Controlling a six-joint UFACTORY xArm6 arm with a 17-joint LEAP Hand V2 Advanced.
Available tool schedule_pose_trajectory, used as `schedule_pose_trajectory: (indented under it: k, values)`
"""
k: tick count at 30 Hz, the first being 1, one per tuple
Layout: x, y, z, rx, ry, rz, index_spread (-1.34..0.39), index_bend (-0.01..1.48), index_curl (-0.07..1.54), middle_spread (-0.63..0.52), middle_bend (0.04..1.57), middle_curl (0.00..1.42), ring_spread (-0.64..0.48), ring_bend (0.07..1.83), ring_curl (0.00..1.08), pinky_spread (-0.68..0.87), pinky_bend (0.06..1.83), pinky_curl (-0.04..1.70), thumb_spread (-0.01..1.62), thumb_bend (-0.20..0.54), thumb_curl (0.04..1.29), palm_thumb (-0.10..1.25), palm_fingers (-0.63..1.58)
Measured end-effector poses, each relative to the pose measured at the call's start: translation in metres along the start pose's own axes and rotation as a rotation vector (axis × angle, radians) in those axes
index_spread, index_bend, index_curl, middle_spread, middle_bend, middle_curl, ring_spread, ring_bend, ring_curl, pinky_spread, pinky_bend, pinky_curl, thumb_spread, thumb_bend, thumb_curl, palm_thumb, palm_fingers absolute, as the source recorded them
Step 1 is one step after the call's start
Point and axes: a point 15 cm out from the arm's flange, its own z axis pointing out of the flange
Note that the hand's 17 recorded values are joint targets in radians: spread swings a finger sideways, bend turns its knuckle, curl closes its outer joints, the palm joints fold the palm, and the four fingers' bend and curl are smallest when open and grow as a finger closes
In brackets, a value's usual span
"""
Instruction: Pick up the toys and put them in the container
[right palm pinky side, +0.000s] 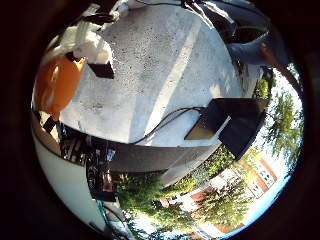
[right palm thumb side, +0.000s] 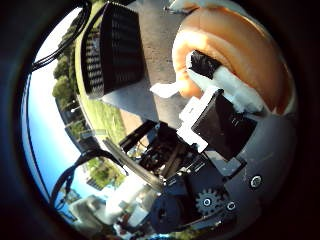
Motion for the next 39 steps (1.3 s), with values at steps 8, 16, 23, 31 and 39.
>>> schedule_pose_trajectory:
  k: [8,16,23,31,39]
  values:
    - [-0.108,0.053,-0.135,0.098,-0.077,-0.146,-0.86,0.64,-0.02,-0.19,1.14,0.99,-0.11,1.33,0.82,0.18,1.57,0.60,1.13,-0.008,0.68,1.02,0.98]
    - [-0.246,0.019,-0.215,0.246,-0.022,-0.352,-0.98,0.75,-0.02,-0.19,1.18,1.05,-0.13,1.36,0.85,0.16,1.60,0.65,1.13,-0.013,0.74,0.99,0.93]
    - [-0.299,-0.077,-0.189,0.283,-0.016,-0.325,-1.05,0.83,-0.02,-0.20,1.19,1.07,-0.13,1.38,0.87,0.15,1.60,0.68,1.14,-0.025,0.77,0.92,0.89]
    - [-0.313,-0.152,-0.106,0.212,-0.036,-0.298,-0.62,0.84,0.05,-0.12,0.68,0.87,0.04,1.09,0.77,0.27,1.30,0.67,1.15,-0.046,0.65,0.82,-0.03]
    - [-0.295,-0.144,-0.086,0.128,-0.071,-0.386,-0.49,0.48,0.06,0.05,0.13,0.51,0.27,0.54,0.42,0.41,1.01,0.43,1.10,-0.038,0.54,0.79,-0.21]
